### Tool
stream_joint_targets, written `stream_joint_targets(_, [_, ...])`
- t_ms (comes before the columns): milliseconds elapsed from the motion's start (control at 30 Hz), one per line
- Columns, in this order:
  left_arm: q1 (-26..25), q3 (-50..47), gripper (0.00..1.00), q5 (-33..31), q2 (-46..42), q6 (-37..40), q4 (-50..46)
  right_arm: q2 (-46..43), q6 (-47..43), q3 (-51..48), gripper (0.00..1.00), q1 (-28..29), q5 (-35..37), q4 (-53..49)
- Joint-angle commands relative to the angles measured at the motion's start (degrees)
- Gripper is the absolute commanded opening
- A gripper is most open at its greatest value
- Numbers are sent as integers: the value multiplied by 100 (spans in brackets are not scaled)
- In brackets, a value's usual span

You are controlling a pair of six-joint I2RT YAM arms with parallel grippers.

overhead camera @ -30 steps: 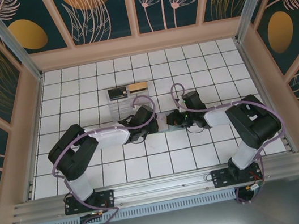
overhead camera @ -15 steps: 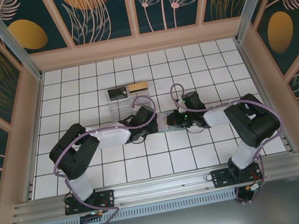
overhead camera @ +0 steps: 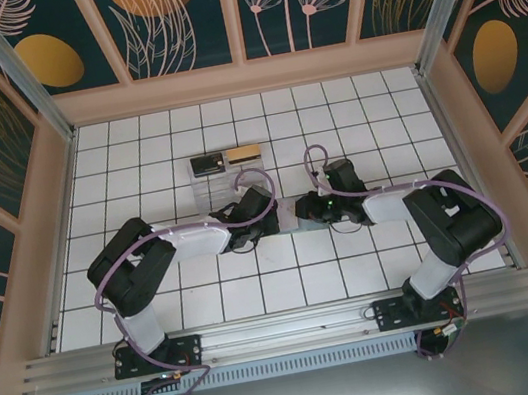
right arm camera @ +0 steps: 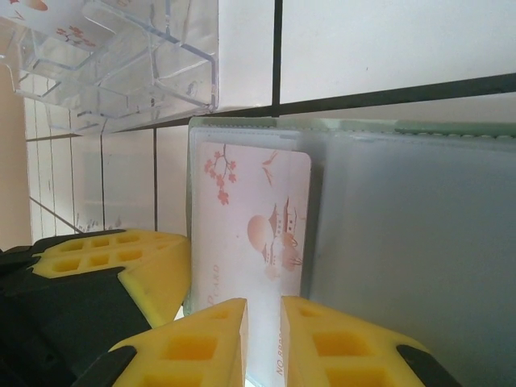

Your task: Take the credit cards out of the card holder

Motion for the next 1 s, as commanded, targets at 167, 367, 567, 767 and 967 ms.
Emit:
stream_joint_targets(167, [-1, 33, 1, 17, 184, -70, -248, 318, 16, 15, 20, -32, -173, 197])
stream_joint_targets(367, [-1, 34, 1, 51, 205, -67, -222, 407, 22, 28, 16, -31, -208, 227])
stream_joint_targets(567, [-1, 18, 1, 43, 181, -70, -230, 381, 33, 23, 4, -35, -191, 217])
stream_joint_targets(767, [1, -9, 0, 16, 175, -86, -246, 217, -70, -34, 0, -102, -77, 25])
stream_joint_targets(967, [-1, -19, 0, 21, 185, -84, -240, 57, -186, -95, 0, -204, 20, -168])
